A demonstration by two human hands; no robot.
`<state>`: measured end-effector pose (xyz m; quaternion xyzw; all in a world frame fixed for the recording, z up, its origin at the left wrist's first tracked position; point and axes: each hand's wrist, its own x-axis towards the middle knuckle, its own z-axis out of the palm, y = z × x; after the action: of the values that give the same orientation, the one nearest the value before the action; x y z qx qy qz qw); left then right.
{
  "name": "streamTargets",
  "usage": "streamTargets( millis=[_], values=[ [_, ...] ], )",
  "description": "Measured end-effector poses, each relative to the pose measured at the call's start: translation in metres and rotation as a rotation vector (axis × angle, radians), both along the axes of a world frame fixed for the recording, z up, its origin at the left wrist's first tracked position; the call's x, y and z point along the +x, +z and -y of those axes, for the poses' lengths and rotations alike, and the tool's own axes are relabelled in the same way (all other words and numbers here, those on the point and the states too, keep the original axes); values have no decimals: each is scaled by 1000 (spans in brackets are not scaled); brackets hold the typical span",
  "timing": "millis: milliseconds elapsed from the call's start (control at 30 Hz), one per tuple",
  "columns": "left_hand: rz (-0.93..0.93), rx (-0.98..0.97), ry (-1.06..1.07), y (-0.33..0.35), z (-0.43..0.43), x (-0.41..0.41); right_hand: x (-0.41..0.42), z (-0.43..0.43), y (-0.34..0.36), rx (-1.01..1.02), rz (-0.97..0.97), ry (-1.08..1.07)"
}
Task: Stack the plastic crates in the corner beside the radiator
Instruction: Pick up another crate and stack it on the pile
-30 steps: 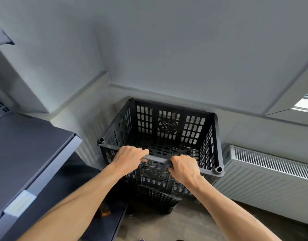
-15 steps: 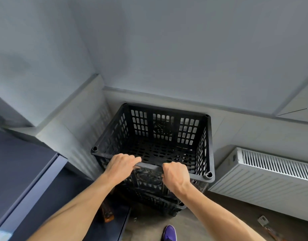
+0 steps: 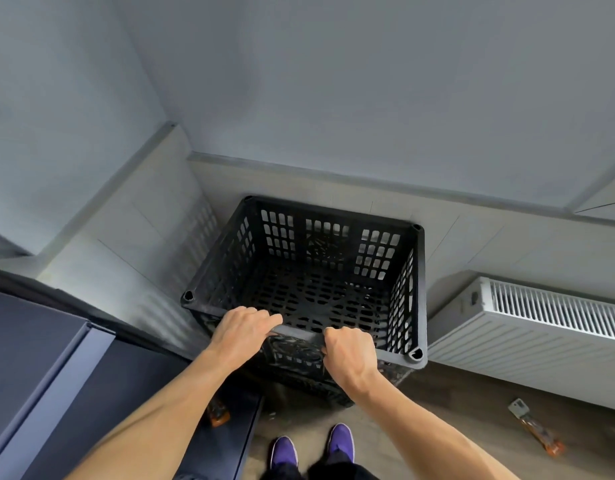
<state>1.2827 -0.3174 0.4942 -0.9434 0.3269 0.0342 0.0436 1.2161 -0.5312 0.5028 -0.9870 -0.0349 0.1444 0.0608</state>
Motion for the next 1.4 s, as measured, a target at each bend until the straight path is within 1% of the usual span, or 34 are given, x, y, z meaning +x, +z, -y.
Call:
streamTargets(
  millis=[200,400,533,600,667,733,800,867,967,1100,1200,1400],
  values=[
    [-56,28,-7,-8,-20,6,-2,-19,-10,-28,-33,-19],
    [-150,-9,104,-23,-22,-10,-16,-29,-25,-66,-122,-41],
    [-193,-30,117,-31,-27,-10,-18,-30,-31,-64,-84,-37],
    [-228,-42,114,-34,-28,-7,-20,-28,-34,-36,-50,-35],
    [-249,-14,139,-36,-29,-6,-22,-23,-38,4,-17,-52],
    [-247,13,198,-37,-24,-10,-25,-18,-43,14,12,-61],
    [-255,-9,242,-36,-10,-20,-27,-17,-45,11,29,-63],
    [-250,-38,232,-34,8,-31,-26,-17,-47,11,29,-71],
    [-243,-22,219,-32,20,-37,-23,-18,-48,-10,-5,-75],
    [-242,-9,201,-30,8,-32,-25,-27,-48,-32,-28,-61],
    [-242,-6,176,-28,2,-34,-30,-35,-47,-11,-29,-51],
    [-228,11,165,-31,4,-43,-37,-23,-47,-21,-15,-18]
  ],
)
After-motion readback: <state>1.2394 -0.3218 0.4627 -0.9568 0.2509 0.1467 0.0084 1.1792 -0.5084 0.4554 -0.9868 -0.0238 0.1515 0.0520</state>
